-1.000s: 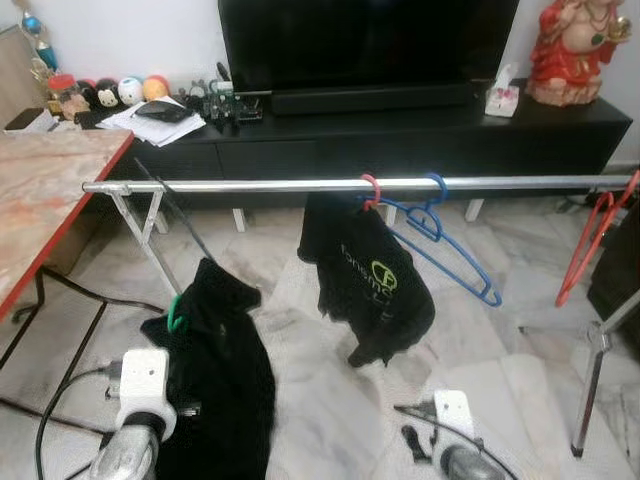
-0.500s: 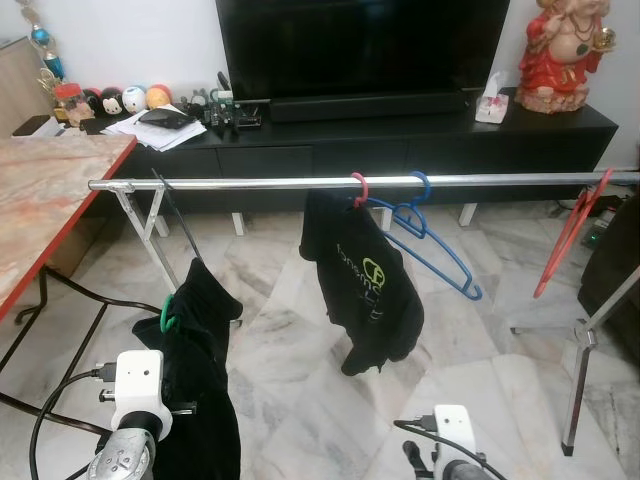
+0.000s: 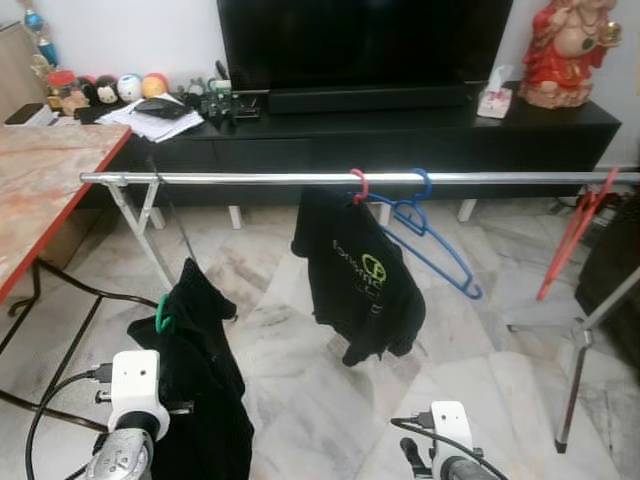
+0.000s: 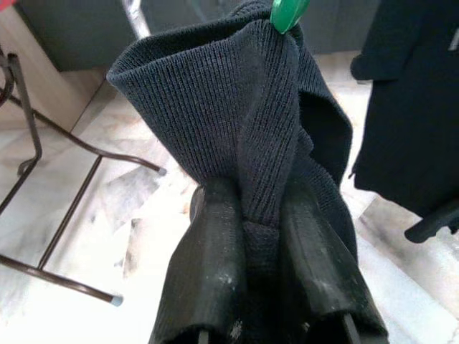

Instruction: Hang hanger

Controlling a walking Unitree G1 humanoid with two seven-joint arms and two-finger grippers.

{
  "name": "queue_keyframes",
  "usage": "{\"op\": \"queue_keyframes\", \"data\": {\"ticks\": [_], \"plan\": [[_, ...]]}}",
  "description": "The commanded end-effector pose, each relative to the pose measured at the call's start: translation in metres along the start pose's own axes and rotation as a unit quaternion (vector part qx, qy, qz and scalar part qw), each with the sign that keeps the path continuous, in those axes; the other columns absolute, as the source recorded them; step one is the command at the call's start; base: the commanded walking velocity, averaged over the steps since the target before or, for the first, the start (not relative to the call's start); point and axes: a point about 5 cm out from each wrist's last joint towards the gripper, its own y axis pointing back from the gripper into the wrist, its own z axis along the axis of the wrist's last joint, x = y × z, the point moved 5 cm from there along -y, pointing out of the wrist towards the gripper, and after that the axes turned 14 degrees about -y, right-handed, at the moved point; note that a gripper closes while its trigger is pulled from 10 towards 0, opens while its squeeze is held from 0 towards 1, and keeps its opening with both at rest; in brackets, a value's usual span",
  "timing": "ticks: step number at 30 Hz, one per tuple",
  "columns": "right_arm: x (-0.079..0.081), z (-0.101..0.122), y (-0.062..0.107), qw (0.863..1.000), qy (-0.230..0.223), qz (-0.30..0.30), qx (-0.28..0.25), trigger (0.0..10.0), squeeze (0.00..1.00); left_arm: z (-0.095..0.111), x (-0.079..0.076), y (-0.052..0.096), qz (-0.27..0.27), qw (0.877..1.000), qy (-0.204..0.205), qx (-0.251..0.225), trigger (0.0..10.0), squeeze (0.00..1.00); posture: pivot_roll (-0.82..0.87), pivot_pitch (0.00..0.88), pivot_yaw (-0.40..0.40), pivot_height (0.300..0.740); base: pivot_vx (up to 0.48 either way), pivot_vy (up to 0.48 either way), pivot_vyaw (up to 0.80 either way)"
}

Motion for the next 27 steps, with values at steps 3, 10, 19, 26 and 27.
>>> {"op": "queue_keyframes", "data": {"ticks": [3, 10, 19, 26, 27], "plan": [[-0.001, 0.002, 0.0, 1.0, 0.006, -0.001, -0.001, 10.0, 0.0, 0.007, 0.004, -0.001, 0.008, 1.0, -0.006, -0.015, 10.0, 0.0, -0.05, 0.0, 0.037, 0.74, 0.0, -0.384, 0.0], [-0.001, 0.001, 0.0, 1.0, 0.009, -0.001, 0.0, 10.0, 0.0, 0.008, 0.004, -0.002, 0.008, 1.0, -0.006, -0.017, 10.0, 0.0, -0.06, 0.0, 0.039, 0.74, 0.0, -0.383, 0.0], [-0.001, 0.0, 0.0, 1.0, 0.015, 0.001, 0.002, 10.0, 0.0, 0.007, 0.005, -0.003, 0.012, 1.0, -0.004, -0.015, 10.0, 0.0, -0.06, 0.0, 0.036, 0.74, 0.0, -0.276, 0.0], [-0.001, -0.001, 0.0, 1.0, 0.021, 0.002, 0.003, 10.0, 0.0, 0.002, 0.017, -0.001, 0.048, 0.999, 0.025, -0.009, 10.0, 0.0, -0.06, 0.0, 0.036, 0.74, 0.0, -0.035, 0.0], [-0.001, -0.002, 0.0, 1.0, 0.022, 0.003, 0.004, 10.0, 0.0, 0.002, 0.018, -0.001, 0.052, 0.998, 0.03, -0.01, 10.0, 0.0, -0.06, 0.0, 0.036, 0.74, 0.0, 0.0, 0.0]]}}
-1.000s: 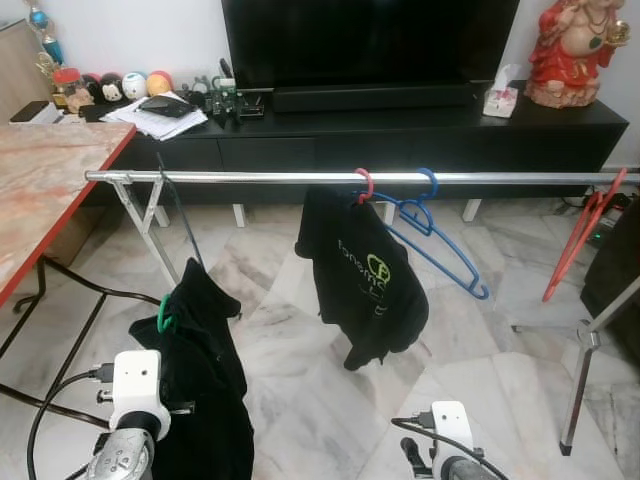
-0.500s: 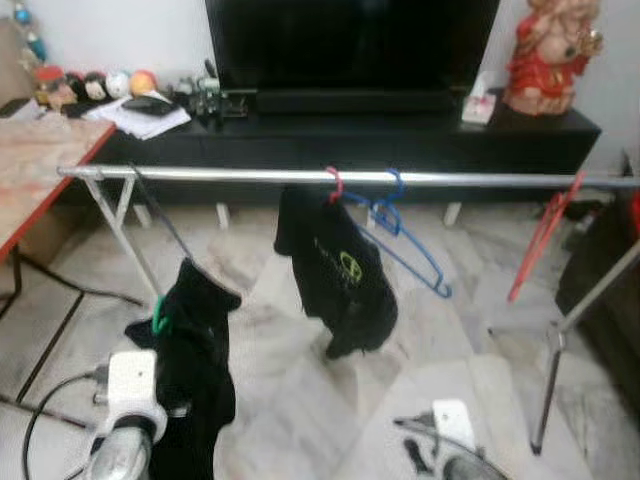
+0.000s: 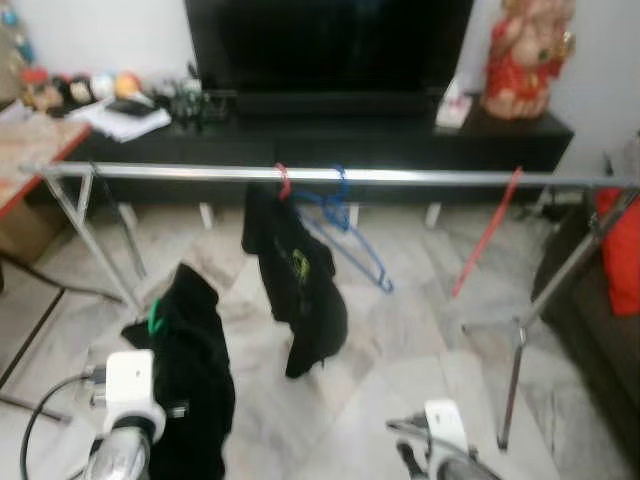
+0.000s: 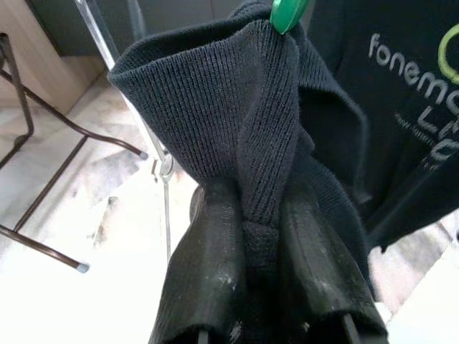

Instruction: Hang hanger

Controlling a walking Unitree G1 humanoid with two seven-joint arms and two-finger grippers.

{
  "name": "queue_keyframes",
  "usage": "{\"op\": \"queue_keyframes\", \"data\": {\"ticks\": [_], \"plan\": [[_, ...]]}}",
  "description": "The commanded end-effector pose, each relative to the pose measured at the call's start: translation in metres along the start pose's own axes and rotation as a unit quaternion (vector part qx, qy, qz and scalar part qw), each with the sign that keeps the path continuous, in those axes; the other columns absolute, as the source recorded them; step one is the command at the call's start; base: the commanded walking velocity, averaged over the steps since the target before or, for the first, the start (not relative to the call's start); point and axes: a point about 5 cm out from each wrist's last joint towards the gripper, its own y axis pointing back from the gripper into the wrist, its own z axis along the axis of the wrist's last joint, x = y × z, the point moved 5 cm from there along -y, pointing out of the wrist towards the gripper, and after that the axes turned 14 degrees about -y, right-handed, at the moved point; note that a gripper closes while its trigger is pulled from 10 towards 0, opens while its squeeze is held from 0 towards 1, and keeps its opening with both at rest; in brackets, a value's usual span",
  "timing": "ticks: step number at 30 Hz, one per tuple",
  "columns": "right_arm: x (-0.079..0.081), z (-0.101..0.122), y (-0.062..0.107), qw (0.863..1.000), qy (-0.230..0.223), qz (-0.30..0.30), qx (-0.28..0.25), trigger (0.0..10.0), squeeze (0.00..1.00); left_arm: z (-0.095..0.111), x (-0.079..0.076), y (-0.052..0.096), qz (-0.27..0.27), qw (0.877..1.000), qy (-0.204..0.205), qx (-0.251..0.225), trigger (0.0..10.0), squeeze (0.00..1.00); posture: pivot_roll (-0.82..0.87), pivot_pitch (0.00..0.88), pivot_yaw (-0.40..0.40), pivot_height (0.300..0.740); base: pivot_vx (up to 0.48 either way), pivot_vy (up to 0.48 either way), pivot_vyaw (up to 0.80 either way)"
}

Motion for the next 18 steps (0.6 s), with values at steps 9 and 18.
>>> {"op": "queue_keyframes", "data": {"ticks": [9, 18], "plan": [[0.001, 0.005, -0.001, 1.0, 0.007, 0.003, -0.004, 10.0, 0.0, 0.016, 0.02, 0.002, 0.035, 0.998, 0.011, -0.042, 10.0, 0.0, -0.05, 0.0, 0.034, 0.74, 0.0, 0.0, 0.0], [0.001, 0.005, -0.001, 1.0, 0.011, 0.002, -0.003, 10.0, 0.0, 0.022, 0.012, 0.001, 0.021, 0.998, 0.007, -0.055, 10.0, 0.0, -0.06, 0.0, 0.034, 0.74, 0.0, 0.0, 0.0]]}}
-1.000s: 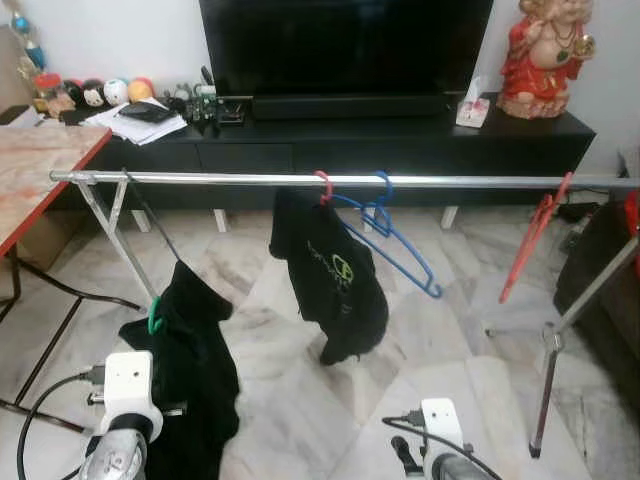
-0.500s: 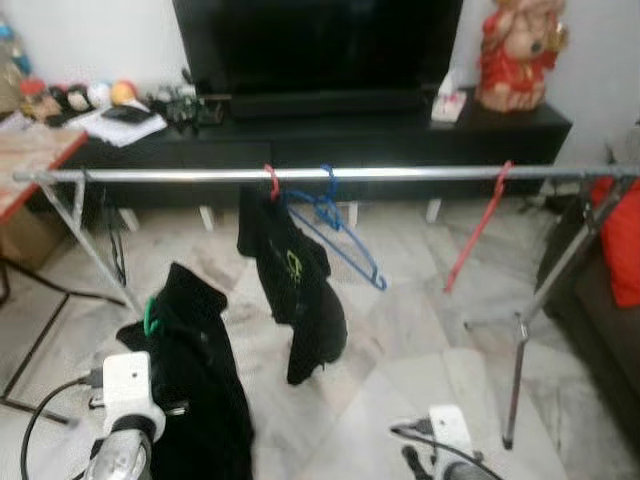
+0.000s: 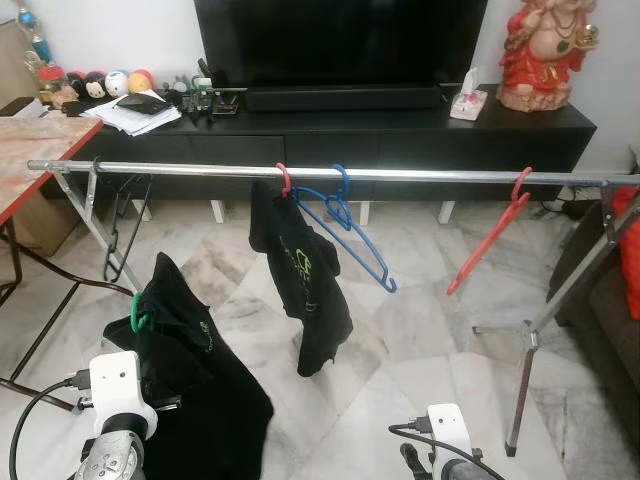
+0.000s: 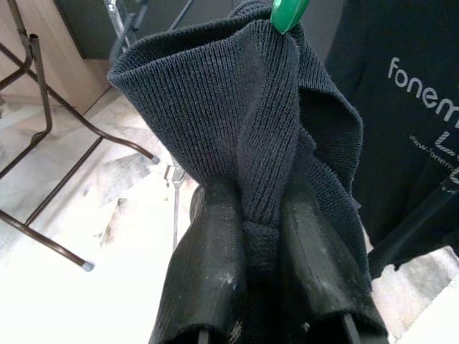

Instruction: Hang hanger

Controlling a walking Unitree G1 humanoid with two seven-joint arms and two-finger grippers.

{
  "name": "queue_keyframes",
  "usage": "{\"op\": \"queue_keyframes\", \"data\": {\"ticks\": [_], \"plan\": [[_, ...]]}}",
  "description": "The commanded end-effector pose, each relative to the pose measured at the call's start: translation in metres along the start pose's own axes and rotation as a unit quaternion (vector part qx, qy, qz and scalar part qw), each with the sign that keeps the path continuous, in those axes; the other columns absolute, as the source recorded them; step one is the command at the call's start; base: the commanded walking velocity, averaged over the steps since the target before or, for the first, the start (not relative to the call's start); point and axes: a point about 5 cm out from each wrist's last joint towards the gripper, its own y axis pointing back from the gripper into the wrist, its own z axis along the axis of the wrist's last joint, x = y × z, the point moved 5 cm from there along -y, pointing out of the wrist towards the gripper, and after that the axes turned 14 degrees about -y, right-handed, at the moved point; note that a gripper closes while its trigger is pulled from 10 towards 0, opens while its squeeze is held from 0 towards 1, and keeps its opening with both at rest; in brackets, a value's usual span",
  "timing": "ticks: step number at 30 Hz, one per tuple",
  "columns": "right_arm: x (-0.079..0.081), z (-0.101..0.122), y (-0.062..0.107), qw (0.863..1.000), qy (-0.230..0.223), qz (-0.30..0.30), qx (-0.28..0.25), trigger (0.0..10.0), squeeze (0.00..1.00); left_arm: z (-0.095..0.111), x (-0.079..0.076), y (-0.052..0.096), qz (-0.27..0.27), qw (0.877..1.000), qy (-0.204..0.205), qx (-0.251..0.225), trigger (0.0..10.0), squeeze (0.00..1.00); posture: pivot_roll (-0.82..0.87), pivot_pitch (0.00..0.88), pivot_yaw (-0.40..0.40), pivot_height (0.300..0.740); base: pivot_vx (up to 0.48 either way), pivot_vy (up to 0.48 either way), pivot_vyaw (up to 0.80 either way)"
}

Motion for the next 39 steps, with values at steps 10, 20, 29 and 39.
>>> {"op": "queue_keyframes", "data": {"ticks": [10, 20, 29, 39], "plan": [[0.0017, 0.0036, -0.0006, 1.0, 0.006, 0.003, -0.001, 10.0, 0.0, 0.0188, 0.005, -0.003, 0.005, 0.999, -0.009, -0.039, 10.0, 0.0, -0.06, 0.0, 0.034, 0.74, 0.148, 0.0, 0.0], [0.0024, 0.0031, -0.0006, 1.0, 0.01, 0.005, 0.001, 10.0, 0.0, 0.0197, 0.0016, -0.0029, -0.001, 0.999, -0.01, -0.041, 10.0, 0.0, -0.06, 0.0, 0.034, 0.74, 0.298, 0.0, 0.0], [0.0027, 0.0032, -0.0007, 1.0, 0.011, 0.006, 0.002, 10.0, 0.0, 0.02, 0.001, -0.0033, -0.003, 0.999, -0.013, -0.041, 10.0, 0.0, -0.06, 0.0, 0.035, 0.74, 0.317, 0.0, 0.0], [0.0028, 0.0036, -0.0007, 1.0, 0.013, 0.007, 0.003, 10.0, 0.0, 0.0178, 0.0025, -0.0009, -0.001, 0.999, -0.013, -0.039, 10.0, 0.0, -0.06, 0.0, 0.033, 0.74, 0.325, 0.0, 0.0]]}}
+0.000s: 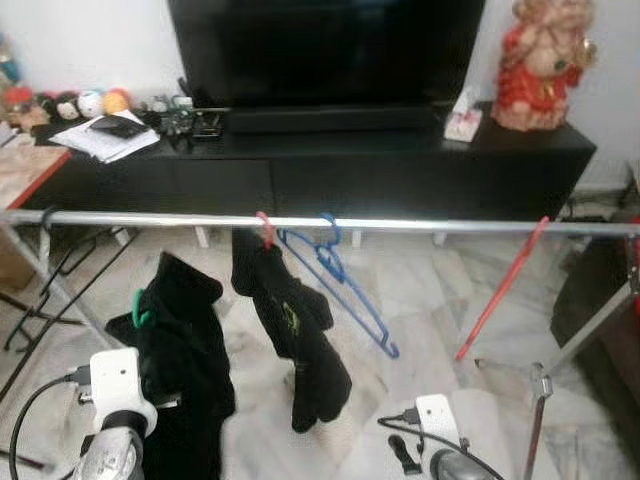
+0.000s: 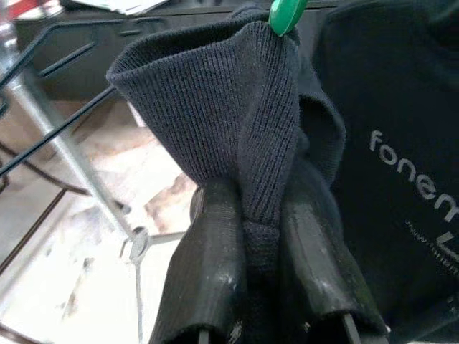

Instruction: Hang hanger

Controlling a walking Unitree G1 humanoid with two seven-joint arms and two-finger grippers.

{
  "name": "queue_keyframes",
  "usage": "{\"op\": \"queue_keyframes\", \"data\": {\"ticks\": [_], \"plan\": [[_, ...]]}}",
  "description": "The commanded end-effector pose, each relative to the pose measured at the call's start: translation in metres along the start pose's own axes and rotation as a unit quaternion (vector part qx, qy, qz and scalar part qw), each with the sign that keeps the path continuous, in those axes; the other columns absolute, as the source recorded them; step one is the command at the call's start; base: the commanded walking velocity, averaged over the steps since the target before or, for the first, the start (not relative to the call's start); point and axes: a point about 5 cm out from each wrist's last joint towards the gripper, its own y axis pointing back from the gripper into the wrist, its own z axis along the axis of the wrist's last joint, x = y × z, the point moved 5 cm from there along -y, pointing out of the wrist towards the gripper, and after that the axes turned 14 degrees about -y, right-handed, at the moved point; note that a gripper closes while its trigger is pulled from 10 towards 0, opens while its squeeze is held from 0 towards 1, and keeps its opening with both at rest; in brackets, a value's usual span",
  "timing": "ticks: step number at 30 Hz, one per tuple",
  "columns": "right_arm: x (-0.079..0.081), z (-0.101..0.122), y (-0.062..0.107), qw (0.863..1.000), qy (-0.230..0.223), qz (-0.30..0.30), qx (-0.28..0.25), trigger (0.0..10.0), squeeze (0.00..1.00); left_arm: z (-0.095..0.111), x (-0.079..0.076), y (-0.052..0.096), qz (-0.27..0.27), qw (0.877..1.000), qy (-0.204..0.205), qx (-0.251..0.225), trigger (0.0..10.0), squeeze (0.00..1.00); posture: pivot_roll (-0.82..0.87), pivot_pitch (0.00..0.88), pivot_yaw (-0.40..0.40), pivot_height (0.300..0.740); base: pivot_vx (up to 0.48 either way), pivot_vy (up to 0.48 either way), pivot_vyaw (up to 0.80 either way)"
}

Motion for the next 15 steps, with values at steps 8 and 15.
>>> {"op": "queue_keyframes", "data": {"ticks": [8, 15], "plan": [[-0.006, -0.001, 0.001, 1.0, 0.003, -0.006, 0.004, 10.0, 0.0, 0.009, 0.004, 0.003, 0.004, 0.999, -0.021, -0.025, 10.0, 0.0, -0.05, 0.0, 0.033, 0.74, 0.245, 0.0, 0.0], [-0.006, -0.001, 0.001, 1.0, 0.004, -0.004, 0.005, 10.0, 0.0, 0.002, 0.008, 0.012, 0.0, 1.0, -0.025, -0.019, 10.0, 0.0, -0.05, 0.0, 0.033, 0.74, 0.0, 0.0, 0.0]]}}
